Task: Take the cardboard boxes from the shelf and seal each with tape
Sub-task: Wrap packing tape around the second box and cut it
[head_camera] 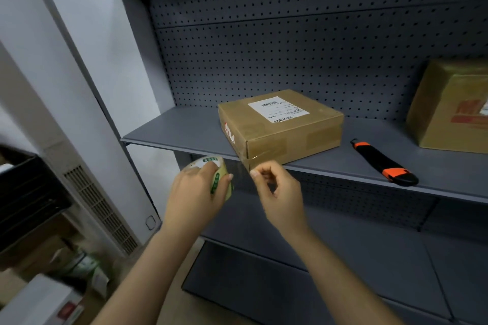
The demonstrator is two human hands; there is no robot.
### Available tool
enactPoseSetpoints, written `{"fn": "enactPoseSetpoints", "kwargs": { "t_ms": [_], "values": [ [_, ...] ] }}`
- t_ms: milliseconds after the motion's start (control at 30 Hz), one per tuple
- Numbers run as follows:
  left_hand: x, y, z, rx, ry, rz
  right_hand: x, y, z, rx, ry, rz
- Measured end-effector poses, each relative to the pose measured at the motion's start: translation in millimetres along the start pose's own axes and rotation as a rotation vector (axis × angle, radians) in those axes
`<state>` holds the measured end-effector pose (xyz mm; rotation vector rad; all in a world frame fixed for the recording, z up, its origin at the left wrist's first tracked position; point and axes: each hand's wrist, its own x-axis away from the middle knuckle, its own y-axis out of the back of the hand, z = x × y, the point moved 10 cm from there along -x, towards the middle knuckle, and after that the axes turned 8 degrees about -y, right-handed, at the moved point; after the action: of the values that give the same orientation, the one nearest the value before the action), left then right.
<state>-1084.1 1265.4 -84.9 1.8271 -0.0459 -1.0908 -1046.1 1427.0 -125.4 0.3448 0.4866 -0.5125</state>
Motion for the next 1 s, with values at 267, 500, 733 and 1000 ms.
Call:
{"fn": "enactPoseSetpoints", "kwargs": {
  "t_ms": [267,500,733,1000],
  "values": [
    [10,-37,15,0.156,0.072,0.092,-5,-9,-14,0.098,0.056,0.086],
    [13,-55,36,0.292,0.080,0.053,-13,-11,-15,0.184,0.046,0.087],
    [10,-62,56,0.443,0.172,0.012,-18,-12,1,0.272,0.125,-0.136],
    [7,-77,86,0.531,0.260,0.062,-26,7,24,0.287,0.118,-0.355]
  ]
}}
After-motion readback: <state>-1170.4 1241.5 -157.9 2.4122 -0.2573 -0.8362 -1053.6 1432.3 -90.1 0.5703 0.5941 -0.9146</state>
